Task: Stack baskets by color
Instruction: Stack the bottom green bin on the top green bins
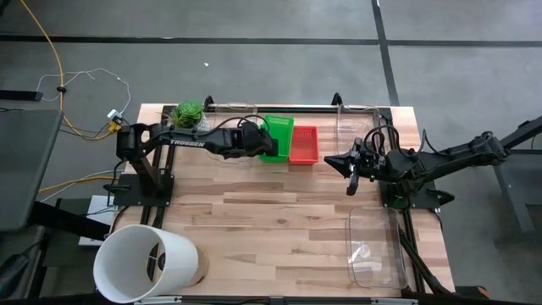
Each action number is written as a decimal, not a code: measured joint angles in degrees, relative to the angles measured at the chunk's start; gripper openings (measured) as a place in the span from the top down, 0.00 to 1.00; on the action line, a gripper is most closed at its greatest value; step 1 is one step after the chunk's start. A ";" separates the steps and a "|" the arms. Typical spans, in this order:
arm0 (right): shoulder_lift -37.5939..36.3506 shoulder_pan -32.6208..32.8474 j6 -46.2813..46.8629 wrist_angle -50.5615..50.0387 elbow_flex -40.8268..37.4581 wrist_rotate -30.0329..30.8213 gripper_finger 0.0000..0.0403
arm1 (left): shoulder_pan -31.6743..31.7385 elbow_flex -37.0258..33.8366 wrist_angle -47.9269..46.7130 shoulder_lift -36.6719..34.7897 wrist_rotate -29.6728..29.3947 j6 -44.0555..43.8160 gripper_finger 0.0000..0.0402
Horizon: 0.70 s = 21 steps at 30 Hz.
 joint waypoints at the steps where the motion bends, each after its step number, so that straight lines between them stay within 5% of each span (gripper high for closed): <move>1: 0.00 0.00 0.00 -0.01 0.00 0.00 1.00 | 0.04 0.00 0.01 0.00 -0.03 0.00 1.00; 10: 0.00 0.00 0.00 -0.01 0.00 0.04 1.00 | -0.02 0.00 -0.38 0.00 0.19 -0.42 0.97; 21: 0.00 0.00 -0.02 -0.04 0.00 0.04 1.00 | -0.33 0.00 -0.39 0.00 -0.27 0.60 0.81</move>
